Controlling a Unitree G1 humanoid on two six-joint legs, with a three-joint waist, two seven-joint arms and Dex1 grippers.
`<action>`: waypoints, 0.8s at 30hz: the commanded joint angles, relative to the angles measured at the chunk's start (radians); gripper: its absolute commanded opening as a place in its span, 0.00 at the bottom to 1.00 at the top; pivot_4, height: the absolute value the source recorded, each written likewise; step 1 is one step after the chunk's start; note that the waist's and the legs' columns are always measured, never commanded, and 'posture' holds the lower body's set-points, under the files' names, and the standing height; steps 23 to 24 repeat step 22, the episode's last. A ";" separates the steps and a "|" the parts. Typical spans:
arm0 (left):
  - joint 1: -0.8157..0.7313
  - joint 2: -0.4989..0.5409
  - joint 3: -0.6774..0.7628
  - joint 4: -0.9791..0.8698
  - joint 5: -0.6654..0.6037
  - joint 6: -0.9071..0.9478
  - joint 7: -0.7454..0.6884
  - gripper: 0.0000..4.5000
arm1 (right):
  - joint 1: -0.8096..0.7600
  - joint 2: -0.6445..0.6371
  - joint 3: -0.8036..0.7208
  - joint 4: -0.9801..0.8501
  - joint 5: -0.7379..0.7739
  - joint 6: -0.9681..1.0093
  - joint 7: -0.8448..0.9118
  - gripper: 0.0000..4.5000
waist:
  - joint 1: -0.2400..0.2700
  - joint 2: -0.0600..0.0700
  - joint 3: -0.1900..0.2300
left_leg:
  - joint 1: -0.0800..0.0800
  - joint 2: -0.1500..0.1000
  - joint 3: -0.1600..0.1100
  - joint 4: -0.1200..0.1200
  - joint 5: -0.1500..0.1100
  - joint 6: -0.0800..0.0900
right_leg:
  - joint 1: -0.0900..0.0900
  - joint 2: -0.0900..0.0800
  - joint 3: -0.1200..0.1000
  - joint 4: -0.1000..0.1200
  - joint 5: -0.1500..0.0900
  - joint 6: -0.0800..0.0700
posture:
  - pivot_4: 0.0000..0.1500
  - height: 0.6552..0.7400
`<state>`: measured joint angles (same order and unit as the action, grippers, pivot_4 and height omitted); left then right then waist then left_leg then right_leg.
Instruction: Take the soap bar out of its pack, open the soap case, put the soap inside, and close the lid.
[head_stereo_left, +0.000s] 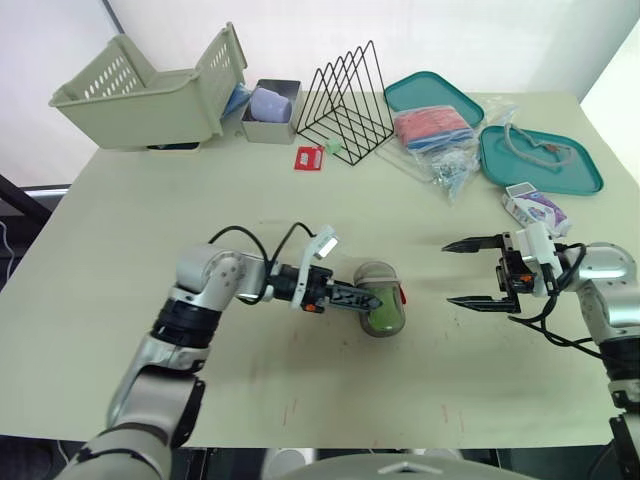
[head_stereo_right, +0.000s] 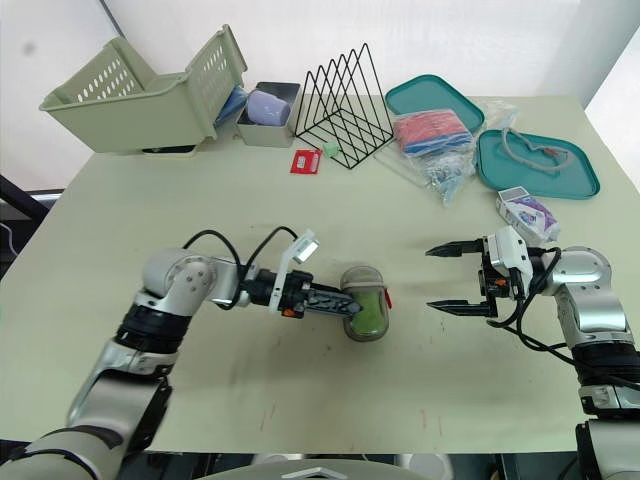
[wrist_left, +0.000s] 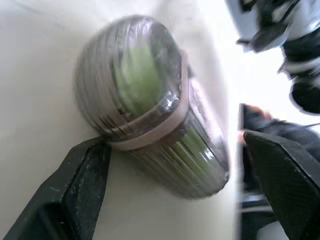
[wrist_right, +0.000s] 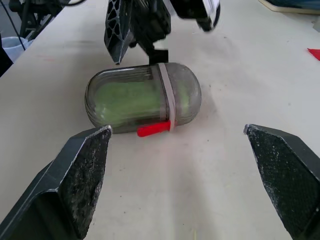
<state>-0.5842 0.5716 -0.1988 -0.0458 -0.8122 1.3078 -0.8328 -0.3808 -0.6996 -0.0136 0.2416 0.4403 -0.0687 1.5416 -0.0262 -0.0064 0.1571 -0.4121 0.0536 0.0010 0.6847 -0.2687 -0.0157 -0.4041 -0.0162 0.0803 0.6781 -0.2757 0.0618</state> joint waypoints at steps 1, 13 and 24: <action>0.034 0.083 0.044 -0.133 0.055 -0.144 -0.048 1.00 | -0.023 0.000 -0.014 0.000 -0.003 -0.010 -0.015 1.00 | 0.001 0.000 0.000 | 0.000 0.000 0.000 0.000 0.000 0.001 | 0.000 0.000 0.000 0.000 0.000 0.000 | 1.00 1.00; 0.453 0.068 0.259 -0.407 0.382 -0.739 0.190 1.00 | -0.033 0.076 -0.027 0.061 -0.066 -0.014 -0.213 1.00 | 0.005 0.000 0.001 | -0.001 0.000 0.002 0.000 -0.002 0.004 | -0.001 -0.001 0.001 -0.001 0.000 0.000 | 1.00 1.00; 0.646 -0.030 0.264 -0.445 0.512 -0.851 0.336 1.00 | 0.013 0.088 -0.045 0.067 -0.073 -0.019 -0.297 1.00 | 0.015 0.000 0.001 | -0.001 0.000 0.002 0.000 -0.003 0.004 | -0.001 -0.001 0.001 -0.001 0.000 0.000 | 1.00 1.00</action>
